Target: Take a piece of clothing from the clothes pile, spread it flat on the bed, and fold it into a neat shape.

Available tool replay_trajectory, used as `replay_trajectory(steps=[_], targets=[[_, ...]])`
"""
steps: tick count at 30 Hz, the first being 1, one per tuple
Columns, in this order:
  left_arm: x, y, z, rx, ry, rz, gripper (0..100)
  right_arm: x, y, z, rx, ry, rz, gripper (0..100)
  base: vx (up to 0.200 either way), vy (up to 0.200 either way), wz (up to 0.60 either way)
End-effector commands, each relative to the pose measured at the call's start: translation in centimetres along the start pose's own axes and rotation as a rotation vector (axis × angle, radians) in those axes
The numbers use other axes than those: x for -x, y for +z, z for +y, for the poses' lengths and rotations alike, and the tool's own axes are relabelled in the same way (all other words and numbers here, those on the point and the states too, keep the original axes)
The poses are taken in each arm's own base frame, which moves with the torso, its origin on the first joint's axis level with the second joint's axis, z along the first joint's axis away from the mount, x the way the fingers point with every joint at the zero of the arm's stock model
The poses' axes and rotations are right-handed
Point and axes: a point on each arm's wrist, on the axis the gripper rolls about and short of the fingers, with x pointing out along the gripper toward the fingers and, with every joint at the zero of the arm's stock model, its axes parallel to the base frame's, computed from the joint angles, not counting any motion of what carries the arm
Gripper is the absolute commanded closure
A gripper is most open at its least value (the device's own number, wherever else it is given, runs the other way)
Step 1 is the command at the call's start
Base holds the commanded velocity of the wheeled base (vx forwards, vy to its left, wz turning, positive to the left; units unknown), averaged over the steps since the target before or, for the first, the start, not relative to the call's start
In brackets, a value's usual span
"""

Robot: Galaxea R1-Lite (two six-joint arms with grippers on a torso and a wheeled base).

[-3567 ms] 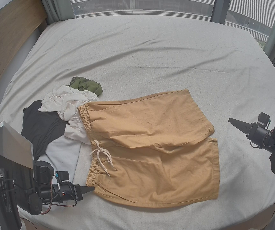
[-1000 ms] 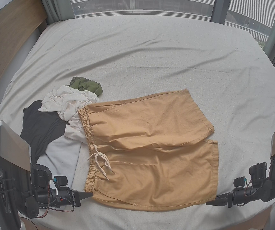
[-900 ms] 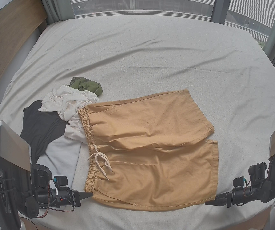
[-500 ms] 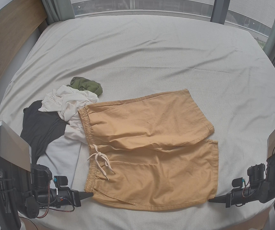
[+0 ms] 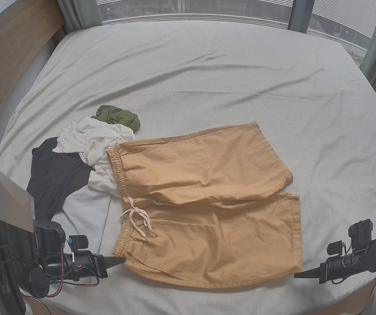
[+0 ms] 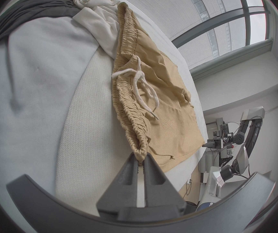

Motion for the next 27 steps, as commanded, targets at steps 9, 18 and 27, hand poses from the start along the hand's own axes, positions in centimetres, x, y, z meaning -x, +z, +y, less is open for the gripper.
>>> replay_trajectory(steps=[9, 18, 27], targets=[[0.5, -1.3, 0.0, 0.041, 0.026, 0.101, 100, 0.9, -0.5, 1.2, 0.004, 0.001, 0.009, 100, 0.000, 0.000, 0.00], [-0.2, -1.8, 0.2, 0.033, 0.018, 0.121, 100, 0.3, -0.3, 0.5, -0.020, -0.006, 0.024, 100, 0.000, 0.000, 0.00], [-0.5, -1.8, 0.1, 0.017, 0.008, 0.112, 100, -0.3, -0.2, 0.0, -0.030, -0.021, 0.039, 0, 0.000, 0.000, 0.00]])
